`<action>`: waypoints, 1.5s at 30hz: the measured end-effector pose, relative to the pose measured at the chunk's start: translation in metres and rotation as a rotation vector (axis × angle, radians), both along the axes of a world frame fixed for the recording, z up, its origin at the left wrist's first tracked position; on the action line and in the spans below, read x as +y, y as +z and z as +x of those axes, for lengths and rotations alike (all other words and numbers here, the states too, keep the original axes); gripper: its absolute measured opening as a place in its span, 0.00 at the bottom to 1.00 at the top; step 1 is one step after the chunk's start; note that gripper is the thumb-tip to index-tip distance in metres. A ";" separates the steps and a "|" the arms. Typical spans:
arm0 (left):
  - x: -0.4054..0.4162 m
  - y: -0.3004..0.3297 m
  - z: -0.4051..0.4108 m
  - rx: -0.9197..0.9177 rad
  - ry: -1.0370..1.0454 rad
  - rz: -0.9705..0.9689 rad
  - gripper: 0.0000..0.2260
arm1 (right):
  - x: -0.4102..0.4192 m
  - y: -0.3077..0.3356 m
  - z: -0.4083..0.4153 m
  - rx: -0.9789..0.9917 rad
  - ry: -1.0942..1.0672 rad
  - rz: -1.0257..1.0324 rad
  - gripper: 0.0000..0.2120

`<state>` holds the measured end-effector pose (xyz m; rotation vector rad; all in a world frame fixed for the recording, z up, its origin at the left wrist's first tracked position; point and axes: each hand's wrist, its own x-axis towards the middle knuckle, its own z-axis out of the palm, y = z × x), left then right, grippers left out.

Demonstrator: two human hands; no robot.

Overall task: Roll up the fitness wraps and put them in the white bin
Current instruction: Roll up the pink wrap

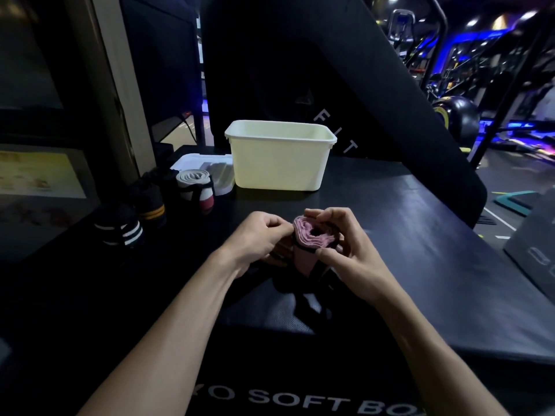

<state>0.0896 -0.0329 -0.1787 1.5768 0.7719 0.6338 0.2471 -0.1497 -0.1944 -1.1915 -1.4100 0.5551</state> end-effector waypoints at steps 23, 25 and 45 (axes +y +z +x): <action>-0.010 -0.018 -0.022 -0.256 -0.096 0.157 0.18 | 0.005 0.008 -0.011 0.437 -0.030 -0.197 0.19; -0.014 -0.019 -0.020 -0.307 -0.028 0.065 0.18 | 0.007 0.007 -0.014 0.477 -0.017 -0.185 0.18; -0.023 -0.020 -0.016 -0.242 0.085 0.513 0.08 | -0.005 0.011 -0.008 -0.112 -0.149 -0.127 0.41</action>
